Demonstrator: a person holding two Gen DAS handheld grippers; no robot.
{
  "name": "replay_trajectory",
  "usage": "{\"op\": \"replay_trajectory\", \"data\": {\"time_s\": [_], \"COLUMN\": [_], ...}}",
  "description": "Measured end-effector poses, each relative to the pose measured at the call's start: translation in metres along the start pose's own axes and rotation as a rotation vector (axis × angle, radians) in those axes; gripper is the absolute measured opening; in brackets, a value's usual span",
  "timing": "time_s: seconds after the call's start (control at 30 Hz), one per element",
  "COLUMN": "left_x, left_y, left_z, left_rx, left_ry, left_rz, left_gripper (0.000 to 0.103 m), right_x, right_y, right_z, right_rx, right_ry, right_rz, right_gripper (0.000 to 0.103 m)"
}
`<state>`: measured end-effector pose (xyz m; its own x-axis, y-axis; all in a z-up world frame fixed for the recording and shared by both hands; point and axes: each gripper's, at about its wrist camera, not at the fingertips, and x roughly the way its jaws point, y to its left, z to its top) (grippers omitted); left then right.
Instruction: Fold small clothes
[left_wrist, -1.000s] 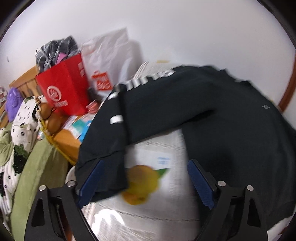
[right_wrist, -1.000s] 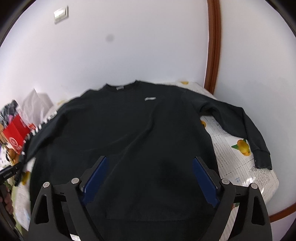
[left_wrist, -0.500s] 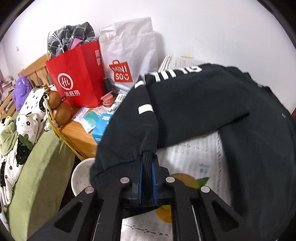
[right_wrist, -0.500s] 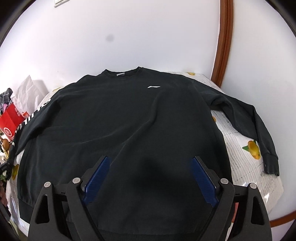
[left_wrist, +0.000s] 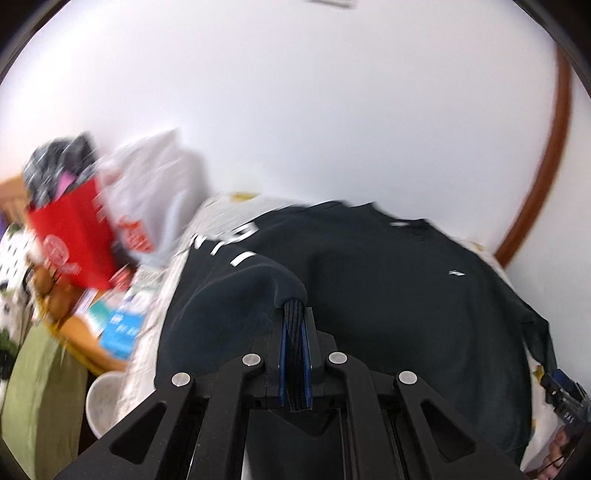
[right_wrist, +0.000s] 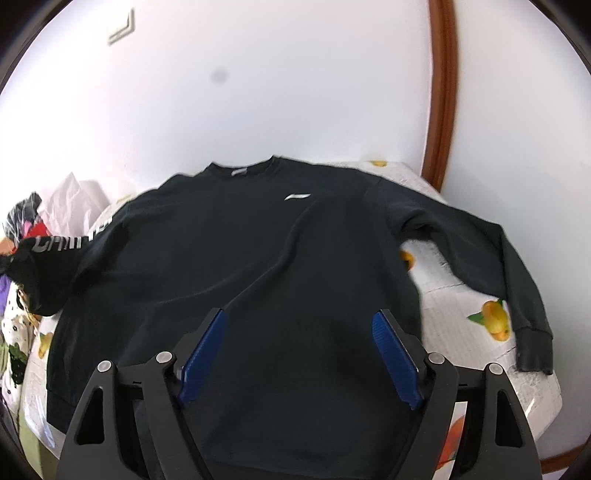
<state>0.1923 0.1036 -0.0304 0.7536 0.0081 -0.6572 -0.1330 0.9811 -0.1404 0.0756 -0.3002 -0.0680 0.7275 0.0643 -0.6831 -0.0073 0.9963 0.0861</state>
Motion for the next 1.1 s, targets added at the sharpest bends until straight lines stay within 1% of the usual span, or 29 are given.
{"op": "replay_trajectory", "data": {"time_s": [0.07, 0.17, 0.33, 0.53, 0.7, 0.8, 0.93, 1.0, 1.07, 1.1], "left_x": [0.003, 0.014, 0.043, 0.077, 0.106, 0.12, 0.136, 0.138, 0.134, 0.13], "left_y": [-0.029, -0.076, -0.144, -0.227, -0.277, -0.296, -0.306, -0.303, -0.297, -0.291], "left_z": [0.008, 0.02, 0.034, 0.032, 0.022, 0.016, 0.015, 0.014, 0.015, 0.016], "left_rx": [0.037, 0.076, 0.11, 0.207, 0.268, 0.28, 0.284, 0.262, 0.246, 0.239], "left_ry": [-0.009, -0.009, 0.008, 0.044, 0.092, 0.121, 0.146, 0.167, 0.167, 0.154], "left_rz": [-0.032, -0.1, -0.222, -0.306, -0.34, -0.359, -0.347, -0.364, -0.379, -0.371], "left_gripper": [0.007, 0.007, 0.007, 0.007, 0.007, 0.007, 0.008, 0.015, 0.039, 0.044], "right_x": [-0.005, -0.007, -0.002, 0.006, 0.019, 0.027, 0.032, 0.034, 0.035, 0.036], "right_y": [-0.013, -0.035, -0.066, -0.097, -0.122, -0.131, -0.135, -0.131, -0.124, -0.119], "right_z": [0.001, 0.002, 0.002, 0.002, -0.005, -0.007, -0.007, -0.004, 0.0, 0.003], "right_rx": [0.009, 0.029, 0.044, 0.063, 0.099, 0.111, 0.11, 0.096, 0.079, 0.07], "right_ry": [-0.015, -0.023, -0.019, -0.016, 0.008, 0.03, 0.042, 0.04, 0.038, 0.038], "right_rz": [-0.002, -0.016, -0.042, -0.072, -0.089, -0.106, -0.111, -0.109, -0.102, -0.097], "right_gripper": [0.08, 0.08, 0.08, 0.08, 0.08, 0.08, 0.08, 0.08, 0.08, 0.08]}}
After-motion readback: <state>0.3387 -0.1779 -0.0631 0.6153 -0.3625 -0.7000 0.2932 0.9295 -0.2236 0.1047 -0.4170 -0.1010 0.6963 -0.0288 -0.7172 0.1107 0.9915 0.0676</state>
